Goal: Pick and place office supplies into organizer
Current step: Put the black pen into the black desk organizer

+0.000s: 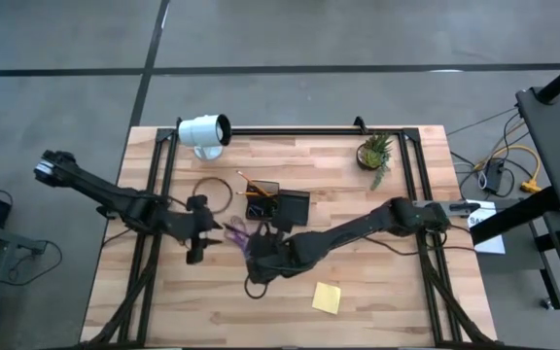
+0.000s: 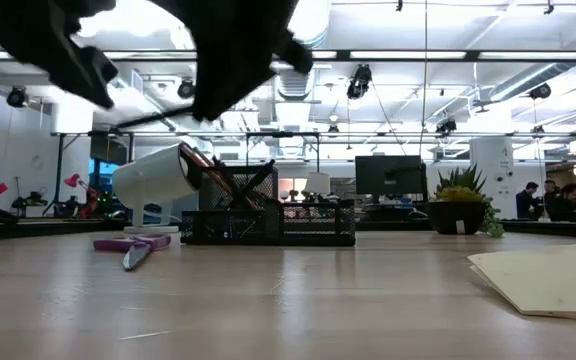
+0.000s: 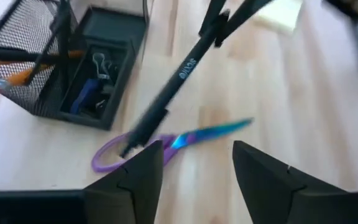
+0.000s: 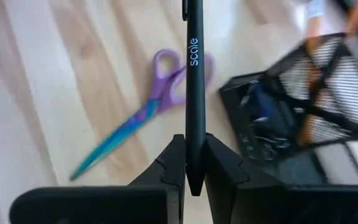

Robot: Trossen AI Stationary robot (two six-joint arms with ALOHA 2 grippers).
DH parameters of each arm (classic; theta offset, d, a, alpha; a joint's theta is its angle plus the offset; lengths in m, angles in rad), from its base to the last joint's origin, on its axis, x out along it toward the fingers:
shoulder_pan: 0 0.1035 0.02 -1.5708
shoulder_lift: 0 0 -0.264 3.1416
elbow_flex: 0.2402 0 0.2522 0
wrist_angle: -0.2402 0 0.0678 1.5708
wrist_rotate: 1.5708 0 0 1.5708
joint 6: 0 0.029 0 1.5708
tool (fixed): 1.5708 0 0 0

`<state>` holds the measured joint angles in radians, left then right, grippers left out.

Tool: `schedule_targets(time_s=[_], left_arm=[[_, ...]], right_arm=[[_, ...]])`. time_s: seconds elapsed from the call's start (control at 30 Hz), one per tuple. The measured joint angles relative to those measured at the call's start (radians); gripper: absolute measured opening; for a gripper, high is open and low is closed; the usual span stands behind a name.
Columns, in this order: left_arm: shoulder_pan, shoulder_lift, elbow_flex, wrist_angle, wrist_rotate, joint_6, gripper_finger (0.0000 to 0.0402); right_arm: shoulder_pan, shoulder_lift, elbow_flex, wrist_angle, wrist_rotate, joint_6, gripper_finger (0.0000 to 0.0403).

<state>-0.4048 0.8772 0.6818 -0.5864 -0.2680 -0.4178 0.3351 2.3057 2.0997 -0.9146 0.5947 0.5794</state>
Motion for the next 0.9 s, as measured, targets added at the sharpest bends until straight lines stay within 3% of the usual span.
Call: schedule_targets(time_s=[0.17,0.43,0.57,0.63,0.7,0.9], left_arm=[[0.01,-0.072,0.032,0.002,0.0,-0.074,0.018],[0.068,-0.129,0.085,0.004,0.007,-0.075,0.018],[0.119,-0.123,0.081,0.003,0.116,-0.072,0.018],[0.138,-0.109,0.081,0.001,0.18,-0.044,0.018],[0.149,-0.094,0.081,0.005,0.201,-0.019,0.018],[0.157,-0.078,0.081,0.04,0.253,0.005,0.018]], right_arm=[[0.011,-0.041,0.0,-0.064,0.067,0.057,0.0025],[0.03,-0.097,0.0,-0.102,0.071,0.031,0.0025],[0.038,-0.12,0.009,-0.103,0.048,-0.027,0.0025],[0.039,-0.122,0.016,-0.101,-0.014,-0.065,0.0025],[0.039,-0.12,0.019,-0.099,-0.075,-0.084,0.0025],[0.045,-0.12,0.02,-0.099,-0.087,-0.085,0.0025]])
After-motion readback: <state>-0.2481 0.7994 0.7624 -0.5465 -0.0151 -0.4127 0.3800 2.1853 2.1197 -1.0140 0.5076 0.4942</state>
